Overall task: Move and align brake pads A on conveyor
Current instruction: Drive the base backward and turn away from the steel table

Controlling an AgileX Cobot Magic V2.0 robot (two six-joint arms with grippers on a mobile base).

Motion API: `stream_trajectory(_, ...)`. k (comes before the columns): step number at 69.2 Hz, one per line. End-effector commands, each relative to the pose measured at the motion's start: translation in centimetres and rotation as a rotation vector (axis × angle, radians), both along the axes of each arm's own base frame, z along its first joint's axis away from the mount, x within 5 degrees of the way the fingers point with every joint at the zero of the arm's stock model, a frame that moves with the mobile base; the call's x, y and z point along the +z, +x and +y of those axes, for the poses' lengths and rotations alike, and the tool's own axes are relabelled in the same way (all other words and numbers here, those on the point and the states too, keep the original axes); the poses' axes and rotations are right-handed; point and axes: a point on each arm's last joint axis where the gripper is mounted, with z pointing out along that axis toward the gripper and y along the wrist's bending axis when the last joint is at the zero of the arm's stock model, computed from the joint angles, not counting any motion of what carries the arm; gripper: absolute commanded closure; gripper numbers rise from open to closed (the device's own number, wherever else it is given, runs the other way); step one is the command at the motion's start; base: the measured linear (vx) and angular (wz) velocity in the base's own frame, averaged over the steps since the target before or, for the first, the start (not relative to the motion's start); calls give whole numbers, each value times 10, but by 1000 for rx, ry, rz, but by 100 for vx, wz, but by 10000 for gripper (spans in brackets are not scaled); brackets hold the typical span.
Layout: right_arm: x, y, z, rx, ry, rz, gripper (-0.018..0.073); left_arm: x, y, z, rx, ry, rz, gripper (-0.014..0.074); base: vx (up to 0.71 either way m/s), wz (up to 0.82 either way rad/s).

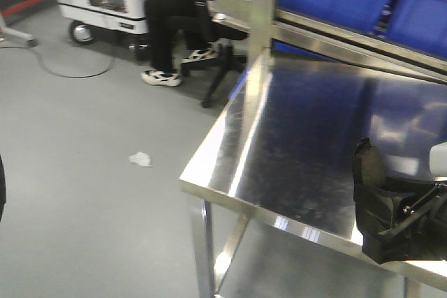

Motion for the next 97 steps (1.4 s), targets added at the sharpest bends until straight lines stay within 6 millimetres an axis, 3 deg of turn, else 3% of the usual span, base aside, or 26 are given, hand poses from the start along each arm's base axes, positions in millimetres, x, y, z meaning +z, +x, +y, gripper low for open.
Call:
stream_trajectory(1, 19, 3, 3, 22, 36, -120, 569, 16, 4, -1, 0, -26, -111, 458, -7, 61)
stream_trajectory(97, 19, 3, 3, 22, 35, -117, 569, 16, 4, -1, 0, -26, -111, 458, 9, 50)
